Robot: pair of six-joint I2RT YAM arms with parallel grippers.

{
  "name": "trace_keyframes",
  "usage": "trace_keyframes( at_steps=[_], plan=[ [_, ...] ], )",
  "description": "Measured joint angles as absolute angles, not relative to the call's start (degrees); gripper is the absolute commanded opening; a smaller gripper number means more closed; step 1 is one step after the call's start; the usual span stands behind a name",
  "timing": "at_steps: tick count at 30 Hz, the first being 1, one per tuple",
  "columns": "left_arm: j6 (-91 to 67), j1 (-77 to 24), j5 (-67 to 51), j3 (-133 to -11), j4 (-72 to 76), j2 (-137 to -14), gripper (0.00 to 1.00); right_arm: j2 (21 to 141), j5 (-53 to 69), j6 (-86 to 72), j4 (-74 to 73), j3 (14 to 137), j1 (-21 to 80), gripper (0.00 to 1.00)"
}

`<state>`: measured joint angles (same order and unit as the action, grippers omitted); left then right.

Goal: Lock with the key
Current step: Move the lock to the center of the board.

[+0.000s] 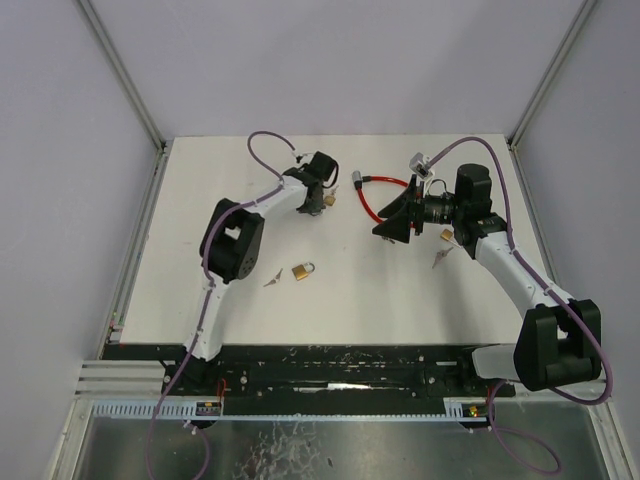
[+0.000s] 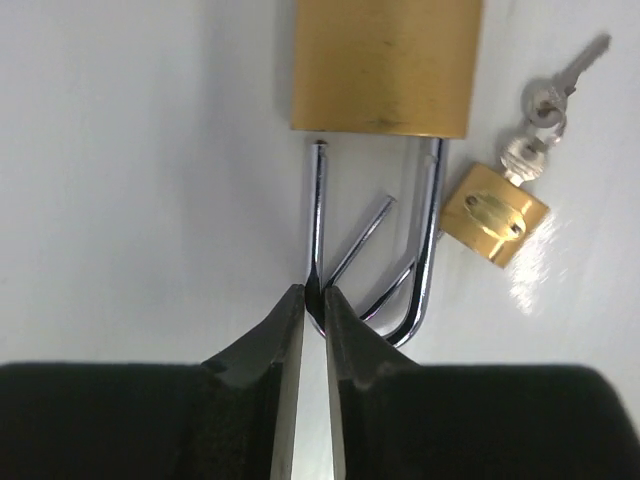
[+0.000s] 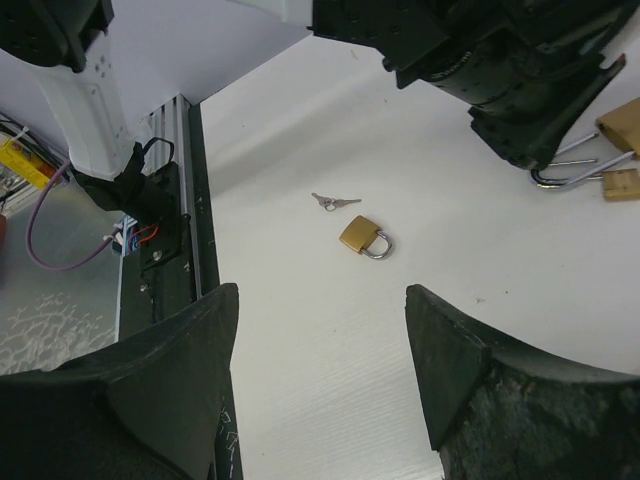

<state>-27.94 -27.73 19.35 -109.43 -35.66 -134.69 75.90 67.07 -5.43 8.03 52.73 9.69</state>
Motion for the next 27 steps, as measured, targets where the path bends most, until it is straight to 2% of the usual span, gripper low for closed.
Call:
trace_keyframes(
  at_steps=[6, 10, 13, 18, 21, 27],
  plan=[
    [-26.7, -27.2, 17.3, -94.8, -31.2, -125.6, 0.11, 75.9, 67.1, -6.1, 8.1, 52.8, 9.7, 0.74],
    [-25.6, -26.3, 13.4, -86.8, -26.7, -120.7, 0.24, 75.9, 67.1, -6.3, 8.1, 52.7, 9.7, 0.74],
    [-24.7, -25.5, 9.7, -81.2, -22.7, -117.3, 0.29, 75.9, 67.1, -6.6, 8.2, 52.7, 9.7, 0.74],
    [-23.9, -23.9, 4.4, -77.1, -18.8, -114.2, 0.28, 75.9, 67.1, -7.0, 8.5, 52.7, 9.7, 0.74],
    [-23.6, -23.4, 2.3, -77.0, -17.4, -113.8, 0.21, 75.9, 67.1, -7.2, 8.6, 52.7, 9.7, 0.74],
    [-23.2, -23.0, 1.0, -77.0, -16.4, -113.8, 0.22, 75.9, 67.2, -7.4, 8.7, 52.7, 9.6, 0.74]
  ],
)
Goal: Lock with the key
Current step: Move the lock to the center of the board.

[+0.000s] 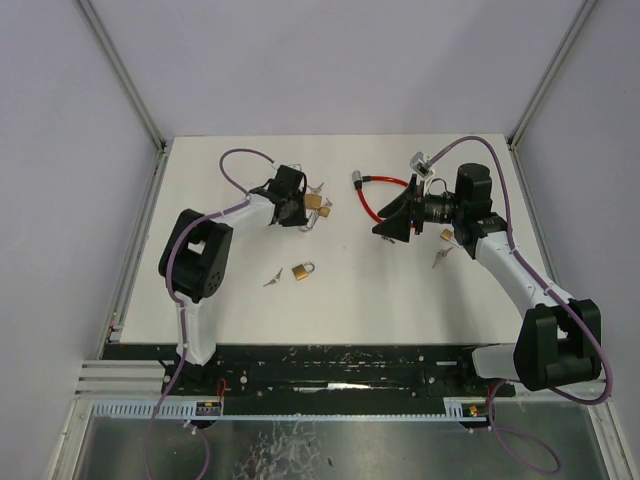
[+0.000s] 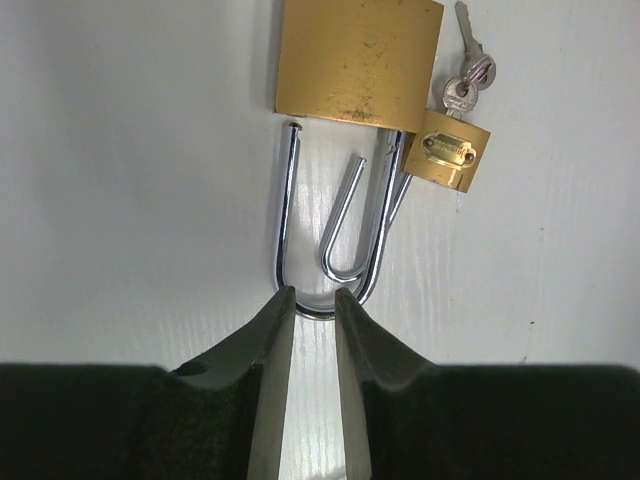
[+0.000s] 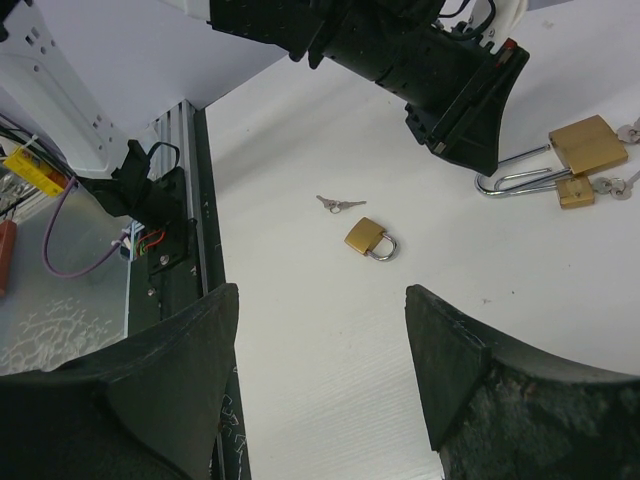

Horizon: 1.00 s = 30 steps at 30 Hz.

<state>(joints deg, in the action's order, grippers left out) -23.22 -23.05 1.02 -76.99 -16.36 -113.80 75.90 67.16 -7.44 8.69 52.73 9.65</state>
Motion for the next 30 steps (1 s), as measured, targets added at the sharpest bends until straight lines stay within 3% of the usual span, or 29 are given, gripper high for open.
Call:
trace_keyframes(
  at_steps=[22, 30],
  plan=[
    [-22.9, -21.0, 0.9, -78.7, -16.6, -117.1, 0.24, 75.9, 67.2, -7.6, 9.6, 52.7, 9.6, 0.74],
    [-21.1, -21.6, 3.5, -80.6, -18.0, -118.3, 0.12, 75.9, 67.2, -7.9, 9.7, 52.7, 9.6, 0.74]
  ],
)
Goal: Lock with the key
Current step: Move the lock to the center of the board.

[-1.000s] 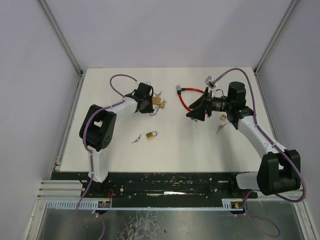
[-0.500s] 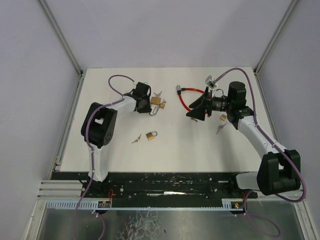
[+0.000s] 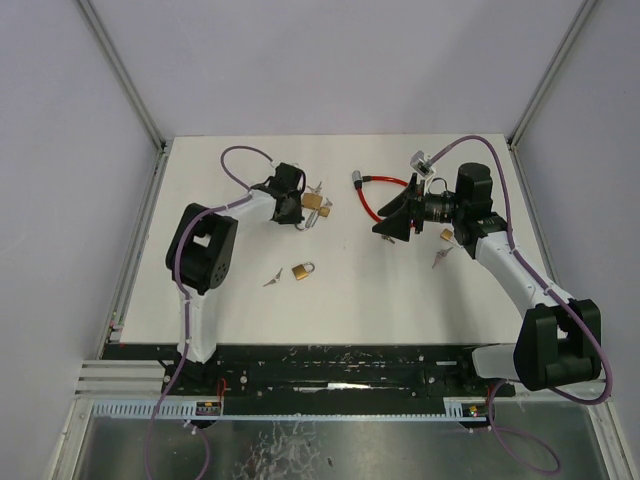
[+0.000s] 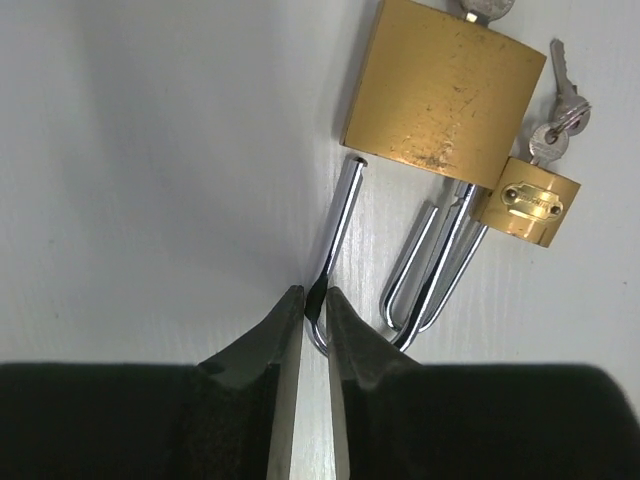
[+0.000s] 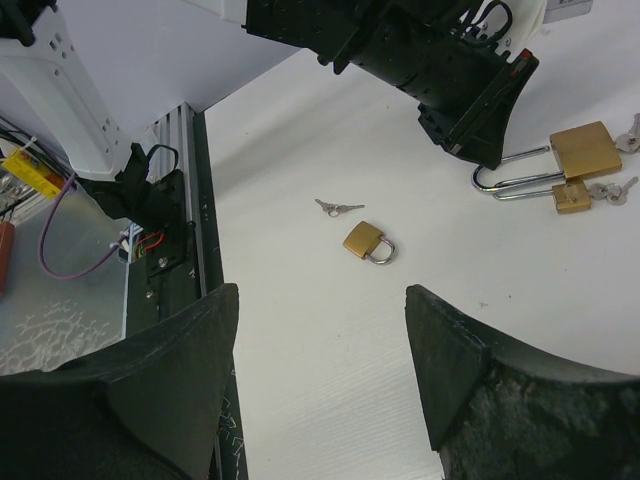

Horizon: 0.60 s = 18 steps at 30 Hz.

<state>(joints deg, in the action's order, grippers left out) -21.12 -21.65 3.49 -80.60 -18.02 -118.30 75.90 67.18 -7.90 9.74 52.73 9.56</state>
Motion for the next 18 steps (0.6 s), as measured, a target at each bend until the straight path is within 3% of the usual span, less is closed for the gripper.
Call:
trace_keyframes(
  at_steps=[6, 18],
  plan=[
    [-19.1, -22.3, 6.4, -80.9, -18.7, -118.5, 0.0, 75.9, 67.2, -8.1, 9.8, 52.7, 9.6, 0.74],
    [-20.1, -19.7, 7.8, -69.5, -17.2, -110.3, 0.0, 75.9, 67.2, -8.3, 9.8, 52.6, 9.5, 0.74]
  ],
)
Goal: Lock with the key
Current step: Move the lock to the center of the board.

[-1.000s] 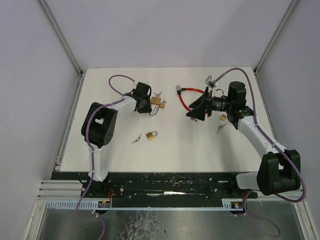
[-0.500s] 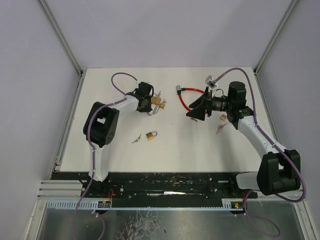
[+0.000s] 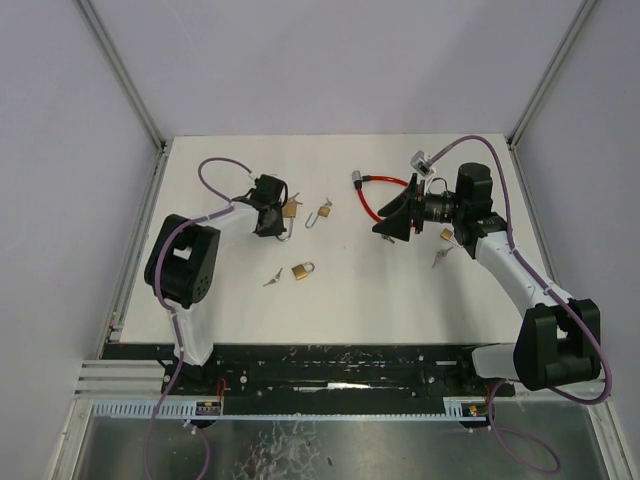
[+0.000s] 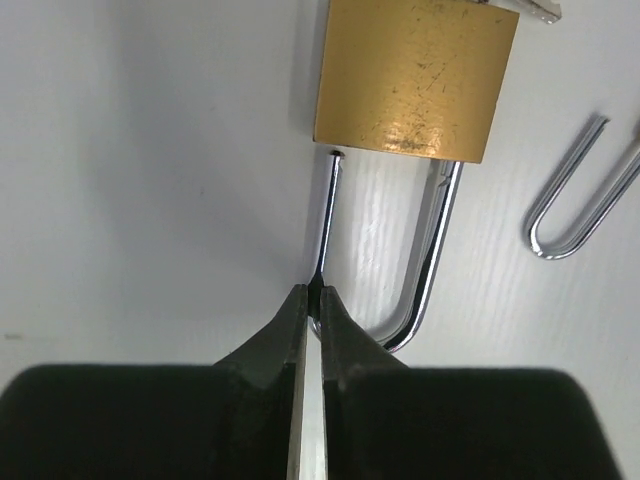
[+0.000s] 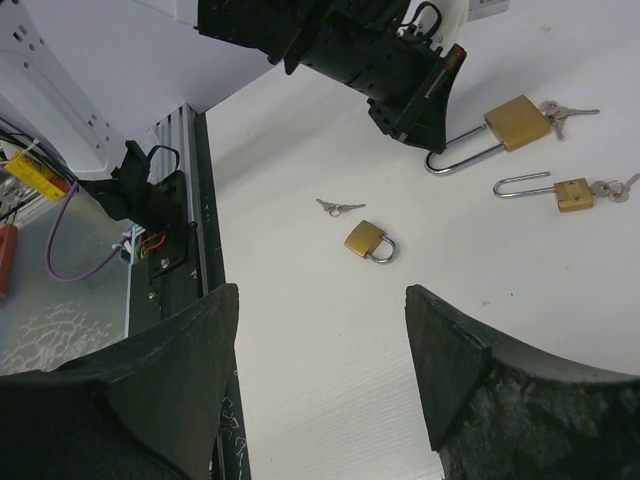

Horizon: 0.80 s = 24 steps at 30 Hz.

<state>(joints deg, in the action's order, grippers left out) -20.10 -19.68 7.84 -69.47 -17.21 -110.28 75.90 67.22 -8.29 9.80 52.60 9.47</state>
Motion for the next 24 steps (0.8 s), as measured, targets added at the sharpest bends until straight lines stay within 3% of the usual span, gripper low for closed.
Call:
trace_keyframes(
  at_steps=[11, 24],
  plan=[
    [-24.7, -21.1, 0.9, -56.2, -12.9, -100.7, 0.0, 76.1, 68.3, -10.2, 11.7, 51.5, 9.5, 0.73],
    [-30.3, -32.1, -7.7, -53.4, -8.7, -99.7, 0.08, 82.3, 67.4, -11.9, 14.4, 49.9, 9.4, 0.72]
  ],
)
